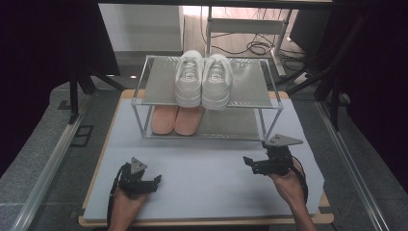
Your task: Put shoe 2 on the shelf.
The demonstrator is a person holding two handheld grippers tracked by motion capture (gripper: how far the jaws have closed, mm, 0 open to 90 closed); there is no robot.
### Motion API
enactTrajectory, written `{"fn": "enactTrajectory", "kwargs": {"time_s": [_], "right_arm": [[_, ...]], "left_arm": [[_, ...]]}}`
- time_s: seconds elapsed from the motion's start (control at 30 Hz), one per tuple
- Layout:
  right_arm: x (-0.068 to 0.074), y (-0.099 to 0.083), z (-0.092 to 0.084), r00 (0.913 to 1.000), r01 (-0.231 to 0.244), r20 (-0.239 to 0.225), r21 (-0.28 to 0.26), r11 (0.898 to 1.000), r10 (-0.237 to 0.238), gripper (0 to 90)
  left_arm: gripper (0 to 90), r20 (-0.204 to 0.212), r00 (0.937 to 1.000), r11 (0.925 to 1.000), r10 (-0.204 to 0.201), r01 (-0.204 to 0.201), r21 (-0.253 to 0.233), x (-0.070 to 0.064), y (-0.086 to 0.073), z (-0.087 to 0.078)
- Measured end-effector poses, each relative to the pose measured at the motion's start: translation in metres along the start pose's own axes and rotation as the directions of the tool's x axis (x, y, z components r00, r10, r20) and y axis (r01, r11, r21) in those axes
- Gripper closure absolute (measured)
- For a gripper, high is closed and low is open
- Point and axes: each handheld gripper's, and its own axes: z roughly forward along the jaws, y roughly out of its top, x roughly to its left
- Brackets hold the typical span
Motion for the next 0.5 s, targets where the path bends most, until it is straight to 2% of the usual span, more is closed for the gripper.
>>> {"fn": "enactTrajectory", "kwargs": {"time_s": [0.1,0.23,0.5], "right_arm": [[0.000,-0.012,0.001,0.9999,-0.010,0.014,0.014,1.000,0.009,5.4],[0.000,-0.028,0.006,0.9993,0.004,0.037,0.044,0.999,-0.006,2.9],[-0.004,-0.064,0.017,0.9977,-0.043,0.056,0.091,0.995,0.038,2.3]], "left_arm": [[16.3,-0.001,1.0000,1.0000,0.001,-0.001,0.000,0.000,0.000,0.000],[16.4,-0.003,1.0000,1.0000,0.007,-0.007,0.003,0.000,0.000,0.000],[16.3,-0.005,0.9999,0.9999,0.011,-0.011,0.001,0.000,0.000,0.000]]}}
